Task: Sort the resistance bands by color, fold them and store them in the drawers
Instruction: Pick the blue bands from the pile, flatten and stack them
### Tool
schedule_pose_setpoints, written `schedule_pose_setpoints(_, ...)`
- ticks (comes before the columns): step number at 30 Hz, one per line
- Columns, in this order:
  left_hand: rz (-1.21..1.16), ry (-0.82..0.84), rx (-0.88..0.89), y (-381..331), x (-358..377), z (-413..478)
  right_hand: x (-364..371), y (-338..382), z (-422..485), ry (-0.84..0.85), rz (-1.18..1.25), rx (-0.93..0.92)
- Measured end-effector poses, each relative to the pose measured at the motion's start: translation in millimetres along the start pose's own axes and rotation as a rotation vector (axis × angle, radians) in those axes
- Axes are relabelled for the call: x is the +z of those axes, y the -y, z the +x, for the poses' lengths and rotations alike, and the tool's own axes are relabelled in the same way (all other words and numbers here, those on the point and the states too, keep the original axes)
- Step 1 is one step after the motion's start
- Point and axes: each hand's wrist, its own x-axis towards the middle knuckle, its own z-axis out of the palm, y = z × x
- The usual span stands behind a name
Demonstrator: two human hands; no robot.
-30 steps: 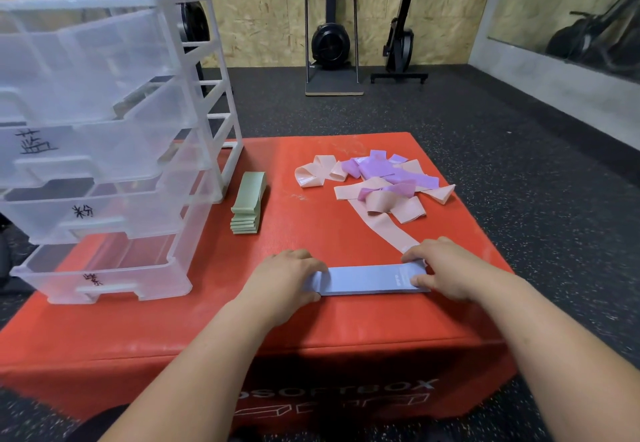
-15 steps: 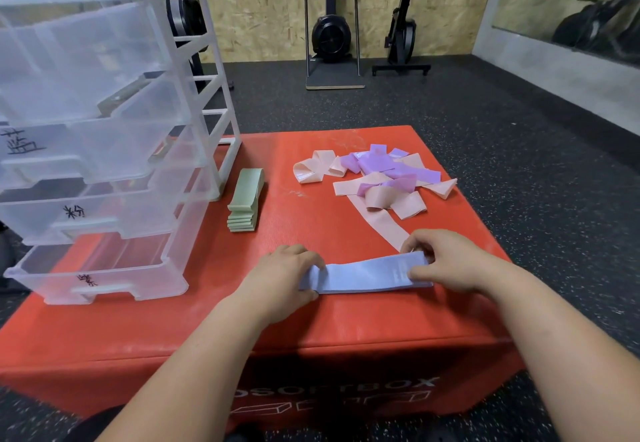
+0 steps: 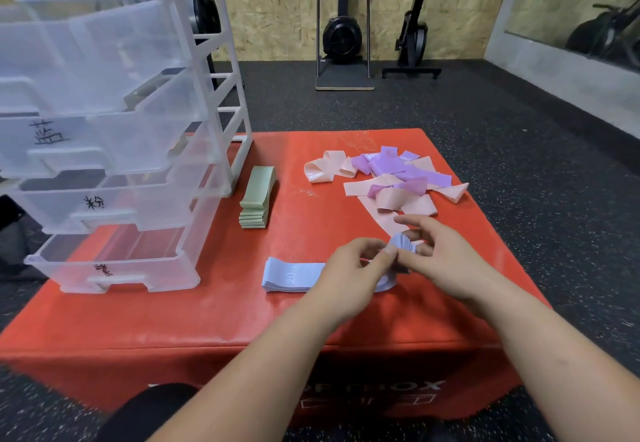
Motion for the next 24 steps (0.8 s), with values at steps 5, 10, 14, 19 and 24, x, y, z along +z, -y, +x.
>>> schedule_pose_setpoints(5, -0.029, -0.067, -0.055, 3, 0, 6, 8, -6, -2, 0.003, -0.079, -0.135)
schedule_pose_setpoints(10, 0.125, -0.156, -0.062, 7, 3, 7, 10, -11, -4, -0.030, -0.039, -0.124)
schedule_pose_setpoints(14, 0.212, -0.236, -0.077, 10, 2, 12, 11, -16, 0, -0.075, -0.038, -0.166)
schedule_pose_setpoints(19, 0.077, -0.268, -0.115, -1, -13, 17, 14, -22, 3, -0.022, -0.220, -0.131)
schedule_pose_setpoints(24, -0.113, -0.276, -0.143, -21, -38, 9, 42, -21, 11, 0.121, -0.270, -0.159)
